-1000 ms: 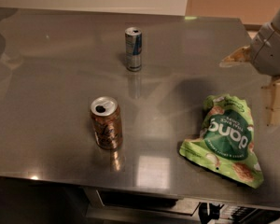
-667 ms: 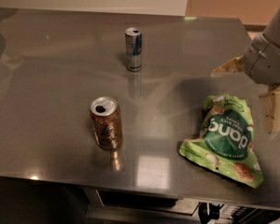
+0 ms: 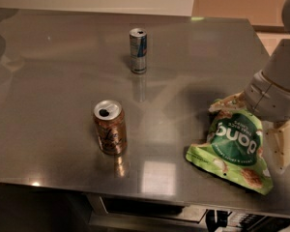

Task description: Pick green rice chip bag

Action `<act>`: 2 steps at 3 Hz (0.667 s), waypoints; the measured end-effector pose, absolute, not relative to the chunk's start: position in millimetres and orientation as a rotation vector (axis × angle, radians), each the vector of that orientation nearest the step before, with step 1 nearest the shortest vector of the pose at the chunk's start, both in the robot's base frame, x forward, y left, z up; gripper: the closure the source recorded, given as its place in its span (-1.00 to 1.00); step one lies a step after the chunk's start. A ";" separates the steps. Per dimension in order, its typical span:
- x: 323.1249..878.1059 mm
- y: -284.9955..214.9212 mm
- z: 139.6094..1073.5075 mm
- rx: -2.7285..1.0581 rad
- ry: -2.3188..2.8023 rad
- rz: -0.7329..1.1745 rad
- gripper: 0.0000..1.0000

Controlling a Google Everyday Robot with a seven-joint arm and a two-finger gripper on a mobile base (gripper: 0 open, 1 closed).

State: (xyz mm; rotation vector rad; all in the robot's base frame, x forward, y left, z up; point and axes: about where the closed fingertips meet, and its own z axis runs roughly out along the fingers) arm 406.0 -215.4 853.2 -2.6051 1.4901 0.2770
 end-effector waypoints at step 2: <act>392.8 -214.3 832.3 -2.677 1.465 0.285 -0.16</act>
Offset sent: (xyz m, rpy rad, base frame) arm -0.0241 -0.0011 -0.0241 -0.0592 0.0775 0.0533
